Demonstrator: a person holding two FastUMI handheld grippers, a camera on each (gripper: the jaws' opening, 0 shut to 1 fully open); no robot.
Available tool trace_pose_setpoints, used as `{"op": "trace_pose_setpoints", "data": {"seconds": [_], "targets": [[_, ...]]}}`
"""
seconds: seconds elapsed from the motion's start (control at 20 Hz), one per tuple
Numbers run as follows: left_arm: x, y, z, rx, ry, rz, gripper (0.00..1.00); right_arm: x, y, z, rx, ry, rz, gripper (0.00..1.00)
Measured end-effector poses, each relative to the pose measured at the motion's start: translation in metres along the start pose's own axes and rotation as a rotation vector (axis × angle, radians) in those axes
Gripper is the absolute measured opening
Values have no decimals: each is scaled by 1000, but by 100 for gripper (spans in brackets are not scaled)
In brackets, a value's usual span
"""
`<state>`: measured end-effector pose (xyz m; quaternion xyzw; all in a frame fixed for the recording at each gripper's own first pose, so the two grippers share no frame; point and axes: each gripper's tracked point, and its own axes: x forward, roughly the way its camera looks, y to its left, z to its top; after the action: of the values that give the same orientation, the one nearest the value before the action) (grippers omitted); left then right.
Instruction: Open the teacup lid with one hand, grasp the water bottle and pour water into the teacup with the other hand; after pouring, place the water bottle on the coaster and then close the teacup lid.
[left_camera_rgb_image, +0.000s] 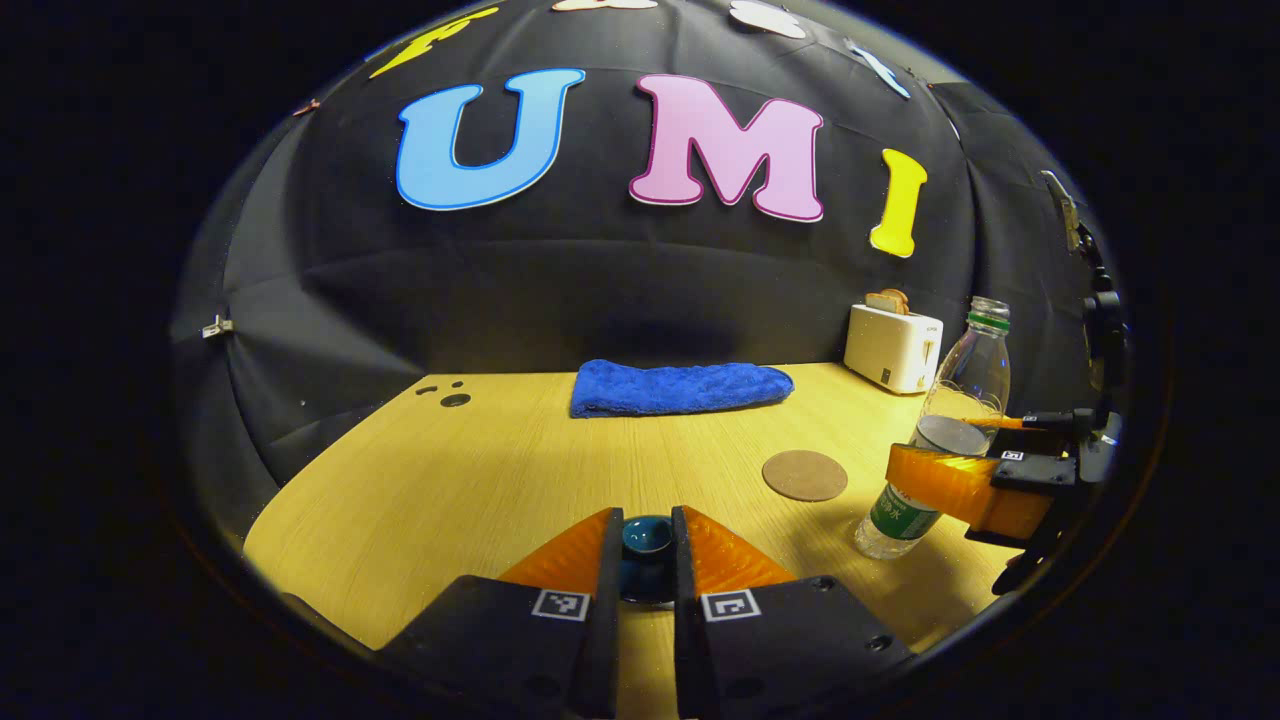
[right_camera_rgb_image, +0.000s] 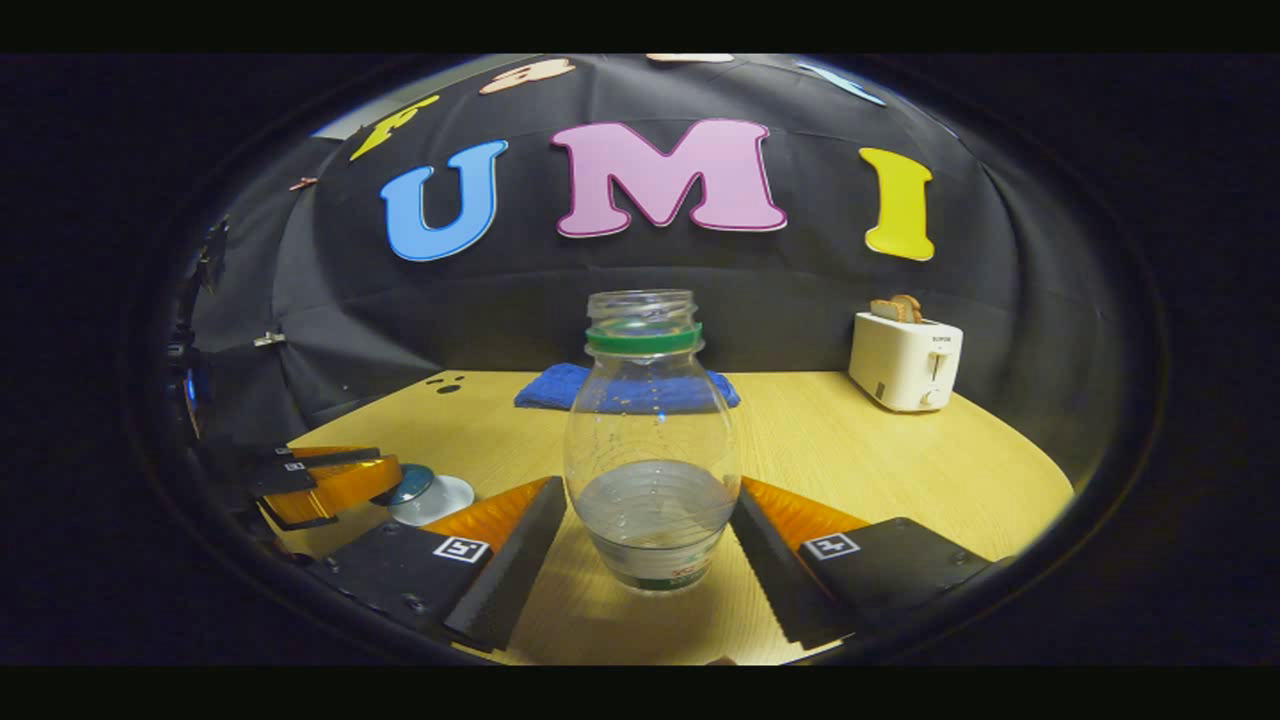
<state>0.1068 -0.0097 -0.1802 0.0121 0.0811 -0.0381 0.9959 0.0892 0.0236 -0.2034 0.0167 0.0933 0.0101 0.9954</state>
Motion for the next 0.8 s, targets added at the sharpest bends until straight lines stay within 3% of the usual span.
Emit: {"op": "trace_pose_setpoints", "data": {"seconds": [0.05,0.1,0.15,0.2,0.4,0.5,0.8], "targets": [[-1,1,-1,-3,4,3,27,-1,-1,0,-4,-2,-7,87],[-1,3,-2,-5,6,6,27,0,-2,0,-2,-4,-9,87],[-2,3,-2,-6,7,8,23,-1,-1,0,-2,-6,-11,82],[-2,3,-3,-5,10,10,27,-2,0,-1,-4,-7,-11,82],[-8,6,-3,9,9,14,23,-1,3,0,-25,5,4,77],[-11,8,-1,9,5,17,26,2,6,1,-45,16,18,75],[-27,27,6,-23,-12,47,26,6,10,33,-198,-32,42,73]]}}
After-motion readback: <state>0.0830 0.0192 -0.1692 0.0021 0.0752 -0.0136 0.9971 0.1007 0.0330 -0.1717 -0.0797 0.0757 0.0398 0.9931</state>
